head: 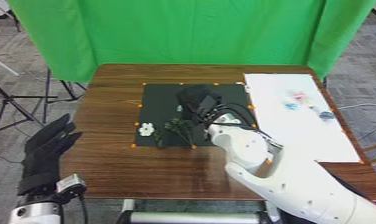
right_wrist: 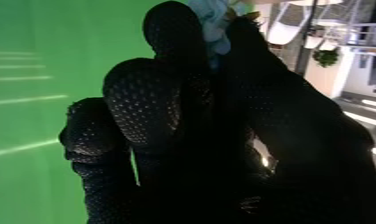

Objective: Arrange flowers

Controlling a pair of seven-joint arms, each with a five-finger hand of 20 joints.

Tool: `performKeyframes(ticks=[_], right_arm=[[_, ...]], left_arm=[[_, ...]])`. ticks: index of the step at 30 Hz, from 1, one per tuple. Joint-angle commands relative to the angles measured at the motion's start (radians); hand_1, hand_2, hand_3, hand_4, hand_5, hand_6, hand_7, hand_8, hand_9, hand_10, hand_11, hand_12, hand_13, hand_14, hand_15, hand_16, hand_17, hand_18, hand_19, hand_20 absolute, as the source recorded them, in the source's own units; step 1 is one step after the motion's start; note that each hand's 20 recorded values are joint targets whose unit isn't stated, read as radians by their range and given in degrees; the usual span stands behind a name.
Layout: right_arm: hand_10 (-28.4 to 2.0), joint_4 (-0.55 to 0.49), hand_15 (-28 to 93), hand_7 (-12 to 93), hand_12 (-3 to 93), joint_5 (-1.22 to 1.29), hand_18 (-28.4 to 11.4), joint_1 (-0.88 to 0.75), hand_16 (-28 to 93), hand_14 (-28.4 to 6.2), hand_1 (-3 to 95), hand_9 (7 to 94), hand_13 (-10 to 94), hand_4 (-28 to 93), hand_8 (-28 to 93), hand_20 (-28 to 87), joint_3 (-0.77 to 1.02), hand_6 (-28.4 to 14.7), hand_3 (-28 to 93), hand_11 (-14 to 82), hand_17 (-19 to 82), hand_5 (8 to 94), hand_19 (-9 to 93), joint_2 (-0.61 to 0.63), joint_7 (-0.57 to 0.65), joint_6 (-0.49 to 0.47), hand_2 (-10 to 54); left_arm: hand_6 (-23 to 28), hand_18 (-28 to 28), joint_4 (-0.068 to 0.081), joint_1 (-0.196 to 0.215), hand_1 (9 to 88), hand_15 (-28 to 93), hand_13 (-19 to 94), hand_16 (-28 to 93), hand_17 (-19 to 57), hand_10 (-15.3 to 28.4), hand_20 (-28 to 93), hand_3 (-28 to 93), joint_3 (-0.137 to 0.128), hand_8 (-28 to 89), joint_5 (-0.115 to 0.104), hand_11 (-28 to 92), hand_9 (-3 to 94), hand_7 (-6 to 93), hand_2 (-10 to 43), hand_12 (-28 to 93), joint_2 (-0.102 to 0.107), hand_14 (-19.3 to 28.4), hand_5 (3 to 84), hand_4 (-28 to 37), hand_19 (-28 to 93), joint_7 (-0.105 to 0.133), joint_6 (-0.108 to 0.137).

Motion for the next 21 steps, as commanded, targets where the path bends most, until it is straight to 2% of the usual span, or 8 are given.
performKeyframes(ticks=[1,6,10,13,14,16,21], right_arm=[[-9.6,0.036,66,27,29.7,-0.041,-17.3,-0.019,19,-4.5,50.8,83.5,78,-28,3,24,-0.008,-0.1,75,29.7,49,78.5,93,-0.103,-0.038,-0.029,-3.4],[-9.5,0.078,66,27,29.8,-0.073,-17.3,-0.042,19,-4.5,50.8,83.4,78,-28,3,24,0.013,-0.1,75,29.8,49,78.5,93,-0.171,-0.070,-0.054,-3.4],[-9.6,0.132,66,27,29.6,-0.154,-17.3,-0.106,19,-4.5,50.7,83.4,78,-28,3,24,0.095,-0.1,75,29.9,49,78.5,93,-0.273,-0.138,-0.091,-3.4],[-9.6,0.172,66,27,29.5,-0.210,-17.3,-0.132,19,-4.5,50.6,83.4,78,-28,3,24,0.131,-0.1,75,30.0,49,78.4,93,-0.332,-0.172,-0.099,-3.4],[-9.7,0.185,66,27,29.5,-0.223,-17.3,-0.135,19,-4.5,50.6,83.4,78,-28,3,24,0.137,0.0,75,30.1,49,78.4,93,-0.347,-0.179,-0.104,-3.3],[-9.6,0.200,66,27,29.4,-0.225,-17.3,-0.134,19,-4.5,50.5,83.4,78,-28,3,24,0.137,-0.1,75,30.2,49,78.4,93,-0.363,-0.168,-0.123,-3.2],[-9.7,0.224,66,27,29.2,-0.208,-17.3,-0.117,19,-4.6,50.4,83.2,78,-28,2,24,0.113,-0.1,75,30.5,49,78.3,93,-0.368,-0.128,-0.115,-3.3]], left_arm=[[9.6,21.7,0.008,-0.014,27.0,65,23,-18,-9.3,18.9,4,84,-0.006,-11,0.028,36,31.0,16.2,4.9,5,-0.022,26.8,38.0,-16.5,61,-0.027,-0.033],[9.6,21.7,0.016,-0.036,27.1,65,23,-18,-9.2,18.9,4,84,-0.004,-11,0.049,36,31.0,16.3,4.9,5,-0.036,26.8,38.0,-16.5,61,-0.045,-0.054],[9.6,21.7,0.023,-0.054,27.0,65,23,-18,-9.3,18.9,4,84,0.009,-11,0.054,36,31.0,16.3,4.9,5,-0.040,26.8,38.0,-16.5,61,-0.051,-0.063],[9.6,21.7,0.033,-0.084,27.2,65,23,-18,-9.2,18.9,4,84,0.030,-11,0.052,36,31.1,16.3,4.9,5,-0.036,26.8,38.0,-16.6,61,-0.049,-0.067],[9.6,21.7,0.036,-0.091,27.1,65,23,-18,-9.3,18.9,4,84,0.039,-11,0.043,36,31.0,16.3,4.9,5,-0.025,26.8,38.0,-16.6,61,-0.042,-0.061],[9.6,21.7,0.040,-0.106,27.1,65,23,-18,-9.2,19.0,4,84,0.047,-11,0.042,36,31.0,16.3,4.9,5,-0.020,26.8,38.0,-16.6,61,-0.042,-0.063],[9.6,21.6,0.044,-0.116,27.1,65,23,-18,-9.2,19.0,4,84,0.039,-11,0.058,36,31.0,16.4,4.9,5,-0.036,26.8,38.0,-16.6,61,-0.056,-0.078]])
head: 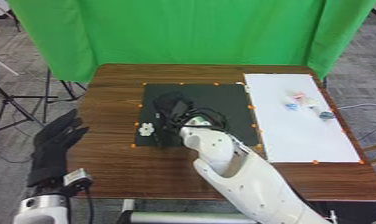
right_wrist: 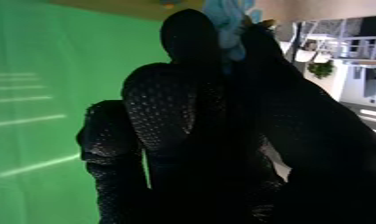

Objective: Arrange flowers

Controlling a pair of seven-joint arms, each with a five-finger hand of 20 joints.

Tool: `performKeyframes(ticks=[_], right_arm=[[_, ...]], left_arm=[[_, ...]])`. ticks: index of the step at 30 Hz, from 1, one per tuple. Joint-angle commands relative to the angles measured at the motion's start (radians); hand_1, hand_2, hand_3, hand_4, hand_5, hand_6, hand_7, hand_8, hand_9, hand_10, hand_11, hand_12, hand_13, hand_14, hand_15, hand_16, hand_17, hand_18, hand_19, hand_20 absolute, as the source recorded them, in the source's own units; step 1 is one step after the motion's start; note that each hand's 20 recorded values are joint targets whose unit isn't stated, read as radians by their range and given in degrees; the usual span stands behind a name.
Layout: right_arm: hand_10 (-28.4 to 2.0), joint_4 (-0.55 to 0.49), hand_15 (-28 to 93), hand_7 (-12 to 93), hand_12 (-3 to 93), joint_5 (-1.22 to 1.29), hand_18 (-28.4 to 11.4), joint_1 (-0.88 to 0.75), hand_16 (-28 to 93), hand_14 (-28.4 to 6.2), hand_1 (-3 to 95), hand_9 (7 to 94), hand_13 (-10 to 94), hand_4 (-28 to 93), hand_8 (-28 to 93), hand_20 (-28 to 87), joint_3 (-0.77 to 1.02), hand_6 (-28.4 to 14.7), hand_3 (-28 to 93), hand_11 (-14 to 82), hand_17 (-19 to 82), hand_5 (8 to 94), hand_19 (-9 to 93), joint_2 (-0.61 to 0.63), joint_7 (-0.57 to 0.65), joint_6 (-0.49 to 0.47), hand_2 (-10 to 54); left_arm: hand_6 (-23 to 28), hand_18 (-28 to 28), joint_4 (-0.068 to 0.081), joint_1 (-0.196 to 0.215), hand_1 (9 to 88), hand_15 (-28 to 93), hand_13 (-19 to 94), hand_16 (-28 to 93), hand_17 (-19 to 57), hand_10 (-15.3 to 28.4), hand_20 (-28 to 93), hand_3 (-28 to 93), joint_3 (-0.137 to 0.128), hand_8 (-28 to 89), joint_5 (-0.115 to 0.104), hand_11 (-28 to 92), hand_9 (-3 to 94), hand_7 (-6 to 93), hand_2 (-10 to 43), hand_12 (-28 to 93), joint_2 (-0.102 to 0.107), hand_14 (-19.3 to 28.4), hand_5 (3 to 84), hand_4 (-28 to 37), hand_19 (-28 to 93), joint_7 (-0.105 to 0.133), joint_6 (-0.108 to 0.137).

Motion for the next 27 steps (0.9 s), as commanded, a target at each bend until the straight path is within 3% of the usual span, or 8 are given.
performKeyframes(ticks=[1,5,17,20,27], right_arm=[[-9.7,0.027,66,27,29.1,0.033,-17.3,0.021,19,-4.6,50.4,83.3,78,-28,2,24,-0.062,-0.1,75,30.5,49,78.4,93,-0.040,0.067,-0.007,-3.3],[-9.7,0.041,66,27,29.1,0.048,-17.3,0.040,19,-4.7,50.2,83.2,78,-28,2,24,-0.080,0.0,75,30.7,49,78.2,93,-0.041,0.094,0.007,-3.3],[-9.7,0.095,66,27,28.9,0.048,-17.3,0.090,19,-4.7,50.2,82.9,78,-28,2,23,-0.094,0.1,75,31.1,49,78.0,93,-0.052,0.141,0.028,-3.2],[-9.8,0.105,66,27,28.7,0.083,-17.3,0.121,19,-4.7,49.8,82.9,78,-28,2,23,-0.128,0.0,74,31.2,49,77.8,93,-0.044,0.185,0.041,-3.2],[-10.7,0.113,66,26,26.8,0.089,-16.8,0.111,19,-5.5,46.7,79.3,75,-28,2,22,-0.103,-1.6,73,33.3,48,75.3,93,-0.064,0.204,0.023,-4.1]], left_arm=[[9.6,21.7,0.006,-0.022,27.1,65,23,-18,-9.2,19.0,4,84,-0.006,-11,0.019,36,31.0,16.4,4.9,5,-0.011,26.8,38.0,-16.6,61,-0.021,-0.029],[9.6,21.6,0.010,-0.033,27.1,65,23,-18,-9.3,18.9,4,84,-0.003,-11,0.028,36,31.0,16.4,4.8,5,-0.020,26.8,38.0,-16.5,61,-0.028,-0.039],[9.6,21.7,0.018,-0.058,27.0,65,24,-18,-9.2,18.9,4,85,0.008,-11,0.030,36,31.0,16.4,4.8,5,-0.017,26.8,38.0,-16.5,61,-0.033,-0.049],[9.6,21.7,0.020,-0.066,27.1,65,23,-18,-9.3,18.9,4,84,0.017,-11,0.022,36,31.0,16.4,4.8,5,-0.005,26.8,38.0,-16.5,61,-0.027,-0.042],[9.6,21.7,0.022,-0.074,27.1,65,24,-18,-9.2,18.9,4,84,0.023,-11,0.019,36,31.0,16.4,4.9,5,0.000,26.8,38.0,-16.6,61,-0.027,-0.042]])
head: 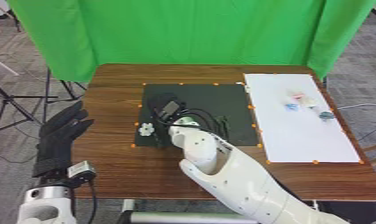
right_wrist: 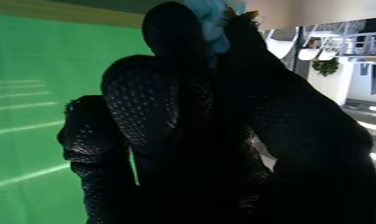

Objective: Arrange flowers

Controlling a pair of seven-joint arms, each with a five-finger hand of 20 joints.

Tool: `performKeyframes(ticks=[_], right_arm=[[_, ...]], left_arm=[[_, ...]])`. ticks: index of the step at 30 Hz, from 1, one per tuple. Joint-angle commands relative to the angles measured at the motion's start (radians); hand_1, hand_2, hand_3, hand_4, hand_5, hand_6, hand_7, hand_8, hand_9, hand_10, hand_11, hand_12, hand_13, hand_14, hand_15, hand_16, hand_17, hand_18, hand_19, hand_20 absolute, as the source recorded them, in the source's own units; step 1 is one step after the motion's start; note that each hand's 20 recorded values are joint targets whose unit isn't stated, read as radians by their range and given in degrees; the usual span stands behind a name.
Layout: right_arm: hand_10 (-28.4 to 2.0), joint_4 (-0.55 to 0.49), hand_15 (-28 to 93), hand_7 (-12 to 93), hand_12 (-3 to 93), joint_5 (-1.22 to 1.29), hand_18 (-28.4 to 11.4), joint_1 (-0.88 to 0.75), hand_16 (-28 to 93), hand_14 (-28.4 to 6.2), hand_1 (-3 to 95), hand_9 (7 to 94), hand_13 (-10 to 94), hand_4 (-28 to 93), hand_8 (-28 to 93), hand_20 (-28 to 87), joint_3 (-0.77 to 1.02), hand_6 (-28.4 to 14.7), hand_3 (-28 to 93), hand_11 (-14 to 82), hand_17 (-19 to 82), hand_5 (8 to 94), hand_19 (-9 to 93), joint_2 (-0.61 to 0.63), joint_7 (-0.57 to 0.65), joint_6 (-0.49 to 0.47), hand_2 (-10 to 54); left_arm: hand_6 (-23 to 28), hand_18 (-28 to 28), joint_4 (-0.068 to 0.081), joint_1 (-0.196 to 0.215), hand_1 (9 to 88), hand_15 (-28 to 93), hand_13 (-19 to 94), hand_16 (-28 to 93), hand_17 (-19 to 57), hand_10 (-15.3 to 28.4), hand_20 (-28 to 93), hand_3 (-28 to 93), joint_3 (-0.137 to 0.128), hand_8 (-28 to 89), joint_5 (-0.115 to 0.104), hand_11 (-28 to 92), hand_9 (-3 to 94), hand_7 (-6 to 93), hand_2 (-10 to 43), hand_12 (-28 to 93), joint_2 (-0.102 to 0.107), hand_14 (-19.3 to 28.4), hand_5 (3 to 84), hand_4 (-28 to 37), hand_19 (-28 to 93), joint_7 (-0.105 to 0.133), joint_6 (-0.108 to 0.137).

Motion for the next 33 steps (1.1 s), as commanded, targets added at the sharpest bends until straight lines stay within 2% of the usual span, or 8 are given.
performKeyframes(ticks=[1,3,8,14,25,29,33], right_arm=[[-11.1,0.005,67,26,26.5,0.018,-16.8,0.012,19,-5.5,45.9,78.7,75,-28,2,22,0.014,-1.8,73,33.8,48,74.8,93,-0.022,0.033,0.002,-4.6],[-12.0,0.002,67,25,23.3,0.044,-16.7,0.024,19,-5.7,42.7,76.7,74,-28,2,22,-0.004,-2.1,75,36.6,48,73.5,93,-0.015,0.052,0.010,-5.8],[-12.7,-0.002,68,23,22.0,0.041,-16.6,0.007,19,-6.0,38.9,74.9,73,-28,0,22,0.016,-2.5,77,37.6,47,72.2,93,-0.031,0.046,-0.009,-6.6],[-13.2,-0.004,68,23,21.6,0.057,-16.7,0.013,19,-6.4,35.9,73.3,72,-28,-11,21,0.011,-2.6,79,38.2,46,71.6,93,-0.032,0.060,-0.027,-7.8],[-14.2,-0.007,69,23,21.4,0.009,-16.7,-0.027,18,-7.2,35.0,70.7,70,-28,-12,20,0.070,-4.0,79,38.8,45,69.2,93,-0.059,0.028,-0.088,-9.1],[-14.5,-0.034,70,23,21.4,0.014,-16.8,-0.025,18,-7.7,34.7,69.9,69,-28,-12,20,0.071,-4.3,79,38.9,45,68.3,93,-0.058,0.021,-0.120,-9.3],[-15.2,-0.089,70,22,21.4,0.002,-17.1,-0.018,18,-8.6,33.7,68.0,68,-28,-12,19,0.085,-5.0,79,38.7,44,66.9,93,-0.053,-0.024,-0.169,-9.2]], left_arm=[[9.6,21.7,0.004,-0.006,27.1,65,24,-18,-9.2,18.9,4,84,0.009,-11,-0.004,36,31.0,16.3,4.9,5,0.009,26.8,38.0,-16.6,61,-0.003,-0.002],[9.6,21.7,0.004,-0.008,27.2,65,24,-18,-9.2,18.9,4,84,0.010,-11,-0.005,36,31.0,16.3,4.9,5,0.011,26.8,38.0,-16.7,61,-0.002,-0.004],[9.6,21.7,0.007,-0.019,27.1,65,24,-18,-9.2,18.9,4,84,0.019,-11,-0.007,36,31.0,16.4,4.9,5,0.017,26.9,38.0,-16.5,61,-0.002,-0.002],[9.6,21.7,0.009,-0.022,27.4,65,24,-18,-9.2,18.9,4,84,0.019,-11,-0.003,36,31.0,16.4,4.9,5,0.014,26.8,38.0,-16.6,61,-0.007,-0.007],[9.6,21.7,0.004,-0.009,27.5,65,24,-18,-9.2,18.9,4,84,0.014,-11,-0.004,36,31.0,16.3,4.7,5,0.017,26.8,38.0,-16.2,61,-0.007,-0.004],[9.6,21.6,-0.008,0.024,27.6,65,24,-18,-9.2,18.9,4,84,-0.006,-11,-0.003,36,31.0,16.4,4.6,5,0.012,26.7,38.0,-16.2,61,-0.006,0.004],[9.6,21.7,-0.026,0.079,27.6,65,24,-18,-9.3,18.9,4,84,-0.031,-11,-0.024,36,31.0,16.5,4.6,5,0.023,26.6,38.0,-16.2,61,0.021,0.033]])
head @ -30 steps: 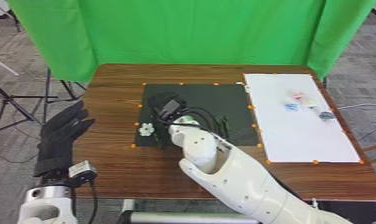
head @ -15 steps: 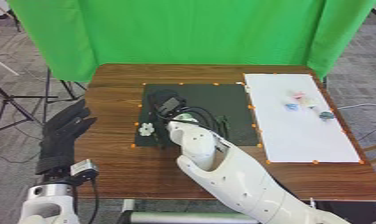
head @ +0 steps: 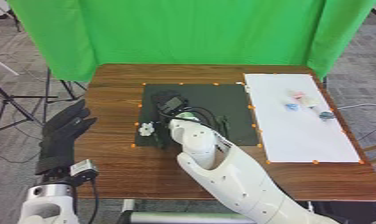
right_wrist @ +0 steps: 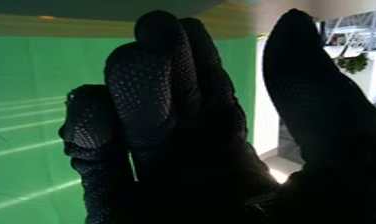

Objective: Arrange flowers

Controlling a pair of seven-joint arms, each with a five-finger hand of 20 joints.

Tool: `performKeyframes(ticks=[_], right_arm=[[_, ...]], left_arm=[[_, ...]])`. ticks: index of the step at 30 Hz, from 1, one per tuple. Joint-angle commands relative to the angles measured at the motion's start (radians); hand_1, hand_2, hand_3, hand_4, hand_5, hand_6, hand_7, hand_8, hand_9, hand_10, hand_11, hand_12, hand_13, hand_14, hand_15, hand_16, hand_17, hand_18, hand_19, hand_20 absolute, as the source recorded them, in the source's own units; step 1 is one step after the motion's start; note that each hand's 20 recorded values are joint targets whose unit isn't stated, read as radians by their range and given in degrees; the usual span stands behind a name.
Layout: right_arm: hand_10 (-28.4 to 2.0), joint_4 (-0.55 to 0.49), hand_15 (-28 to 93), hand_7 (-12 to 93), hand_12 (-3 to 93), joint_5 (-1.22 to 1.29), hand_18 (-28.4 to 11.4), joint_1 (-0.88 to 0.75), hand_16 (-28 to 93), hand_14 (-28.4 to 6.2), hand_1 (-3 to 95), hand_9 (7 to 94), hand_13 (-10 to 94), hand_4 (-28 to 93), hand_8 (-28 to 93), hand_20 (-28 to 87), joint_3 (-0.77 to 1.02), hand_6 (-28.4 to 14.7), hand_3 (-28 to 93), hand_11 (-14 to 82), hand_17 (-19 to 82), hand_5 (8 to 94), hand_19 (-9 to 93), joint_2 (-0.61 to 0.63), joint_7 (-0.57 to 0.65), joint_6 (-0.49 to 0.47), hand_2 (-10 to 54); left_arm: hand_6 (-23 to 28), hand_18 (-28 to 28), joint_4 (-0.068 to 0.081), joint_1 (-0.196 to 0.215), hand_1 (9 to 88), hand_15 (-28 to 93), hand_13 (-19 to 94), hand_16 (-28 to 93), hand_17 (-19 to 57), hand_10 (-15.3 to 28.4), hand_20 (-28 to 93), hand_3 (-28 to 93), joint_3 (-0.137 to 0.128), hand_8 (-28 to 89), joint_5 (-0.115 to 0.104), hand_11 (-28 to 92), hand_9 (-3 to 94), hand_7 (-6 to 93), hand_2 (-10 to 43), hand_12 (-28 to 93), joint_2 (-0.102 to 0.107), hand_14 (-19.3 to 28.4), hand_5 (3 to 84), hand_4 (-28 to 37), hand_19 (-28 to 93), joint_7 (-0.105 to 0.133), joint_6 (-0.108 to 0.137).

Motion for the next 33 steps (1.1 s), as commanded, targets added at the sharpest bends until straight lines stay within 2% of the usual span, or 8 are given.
performKeyframes(ticks=[1,6,14,17,20,21,24,33], right_arm=[[-15.8,-0.108,71,22,21.3,-0.034,-17.3,0.005,18,-9.0,33.5,66.4,67,-28,-12,19,0.023,-5.6,79,38.5,43,65.7,93,-0.001,-0.070,-0.102,-9.1],[-17.9,-0.259,72,20,20.6,0.013,-18.4,0.031,17,-11.0,31.7,61.6,63,-28,-11,17,0.042,-7.3,80,37.2,40,61.4,93,0.090,-0.111,-0.181,-7.1],[-19.9,-0.412,73,16,19.0,0.216,-19.5,0.054,15,-13.4,28.6,57.7,60,-25,-10,14,0.094,-8.7,79,30.3,37,57.5,93,0.336,-0.032,-0.088,-1.2],[-20.1,-0.427,73,15,18.3,0.264,-19.7,0.031,15,-13.5,28.2,57.1,59,-25,-9,14,0.139,-8.9,80,27.3,37,57.4,93,0.410,0.002,-0.050,-0.5],[-20.1,-0.423,73,15,18.2,0.339,-19.7,0.052,14,-13.6,28.0,56.9,59,-24,-9,13,0.123,-8.9,80,26.0,37,57.4,93,0.520,0.075,0.017,0.4],[-20.1,-0.418,73,15,18.2,0.265,-19.7,-0.033,14,-13.6,28.0,56.8,59,-24,-9,13,0.243,-8.9,80,25.8,37,57.3,93,0.461,0.021,-0.046,0.5],[-20.1,-0.405,73,15,18.1,0.350,-19.7,-0.011,14,-13.8,28.0,56.6,59,-24,-9,13,0.209,-8.9,81,25.2,37,57.2,93,0.569,0.095,0.017,0.7],[-19.9,-0.375,73,15,18.2,0.398,-19.4,-0.103,14,-13.4,28.4,56.6,59,-24,-9,12,0.291,-8.9,82,24.6,37,56.9,93,0.705,0.172,0.072,0.4]], left_arm=[[9.6,21.7,-0.034,0.106,27.6,65,24,-18,-9.3,18.9,4,84,-0.048,-11,-0.026,36,31.0,16.5,4.5,5,0.008,26.7,38.0,-16.3,61,0.029,0.038],[9.6,21.7,-0.049,0.162,27.5,65,24,-18,-9.3,18.9,4,84,-0.067,-11,-0.040,36,31.0,16.5,4.3,5,0.001,26.7,37.9,-16.6,61,0.057,0.056],[9.6,21.7,-0.060,0.192,26.3,65,23,-18,-9.3,18.9,4,84,-0.074,-11,-0.045,36,31.0,16.4,4.2,5,0.001,26.8,37.9,-18.6,60,0.077,0.072],[9.5,21.7,-0.060,0.196,26.2,65,23,-18,-9.3,18.9,4,83,-0.070,-11,-0.053,36,31.0,16.4,4.4,5,0.003,26.8,37.8,-19.2,60,0.088,0.077],[9.5,21.7,-0.061,0.199,26.3,65,23,-18,-9.3,18.9,4,83,-0.060,-11,-0.072,36,31.0,16.3,4.5,5,0.022,26.8,37.7,-19.4,60,0.105,0.092],[9.5,21.7,-0.064,0.208,26.3,65,23,-18,-9.3,18.9,4,83,-0.057,-11,-0.083,36,31.0,16.3,4.5,5,0.032,26.8,37.7,-19.5,60,0.116,0.102],[9.5,21.7,-0.061,0.203,26.3,65,23,-18,-9.3,18.9,4,83,-0.048,-11,-0.082,36,30.9,16.3,4.5,5,0.026,26.8,37.6,-19.5,60,0.116,0.101],[9.5,21.6,-0.064,0.210,26.1,65,23,-18,-9.3,18.9,4,83,-0.019,-11,-0.135,36,30.9,16.3,4.5,5,0.071,26.8,37.6,-19.5,60,0.164,0.133]])
